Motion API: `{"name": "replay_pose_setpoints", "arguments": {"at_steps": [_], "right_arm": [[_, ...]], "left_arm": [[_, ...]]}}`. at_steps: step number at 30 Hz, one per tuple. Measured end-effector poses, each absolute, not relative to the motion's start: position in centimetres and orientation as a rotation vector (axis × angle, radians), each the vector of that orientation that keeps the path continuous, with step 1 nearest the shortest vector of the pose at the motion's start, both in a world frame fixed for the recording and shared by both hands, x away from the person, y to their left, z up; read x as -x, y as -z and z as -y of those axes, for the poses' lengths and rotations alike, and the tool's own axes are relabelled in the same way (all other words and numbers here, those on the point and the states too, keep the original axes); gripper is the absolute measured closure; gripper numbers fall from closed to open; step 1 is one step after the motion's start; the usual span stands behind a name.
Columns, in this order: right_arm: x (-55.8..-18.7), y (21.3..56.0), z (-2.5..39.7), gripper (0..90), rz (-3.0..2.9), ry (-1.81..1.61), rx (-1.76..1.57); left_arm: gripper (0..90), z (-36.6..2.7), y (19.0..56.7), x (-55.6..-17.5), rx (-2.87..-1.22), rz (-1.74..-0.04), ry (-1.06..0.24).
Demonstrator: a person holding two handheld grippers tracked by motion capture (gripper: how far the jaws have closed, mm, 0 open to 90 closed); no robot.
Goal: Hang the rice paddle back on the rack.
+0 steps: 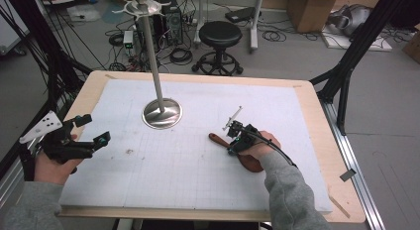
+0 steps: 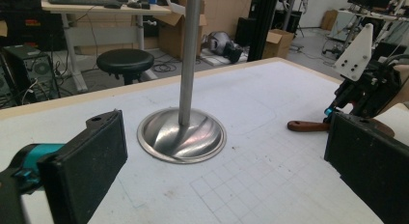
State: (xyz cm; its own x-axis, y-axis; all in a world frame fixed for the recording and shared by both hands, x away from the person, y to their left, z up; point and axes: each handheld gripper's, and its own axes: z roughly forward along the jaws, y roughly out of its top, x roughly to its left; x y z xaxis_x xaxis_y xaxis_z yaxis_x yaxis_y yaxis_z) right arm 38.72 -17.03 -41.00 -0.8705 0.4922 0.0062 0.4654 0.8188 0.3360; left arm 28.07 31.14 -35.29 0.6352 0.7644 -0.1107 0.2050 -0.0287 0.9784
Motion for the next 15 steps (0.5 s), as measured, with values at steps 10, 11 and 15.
{"name": "replay_pose_setpoints", "arguments": {"at_steps": [10, 11, 15], "right_arm": [[-38.7, 40.8, 16.9, 76.6, -2.896, -0.495, -0.783], [-38.8, 40.7, 17.0, 76.7, -2.888, -0.513, -0.785], [-38.6, 40.0, 17.4, 76.7, -2.868, -0.592, -0.811]], "left_arm": [[1.7, -31.3, 35.5, -28.2, -1.575, -0.834, -0.537], [1.7, -31.2, 35.5, -28.2, -1.573, -0.837, -0.536], [1.7, -31.3, 35.5, -28.2, -1.572, -0.835, -0.538]]}}
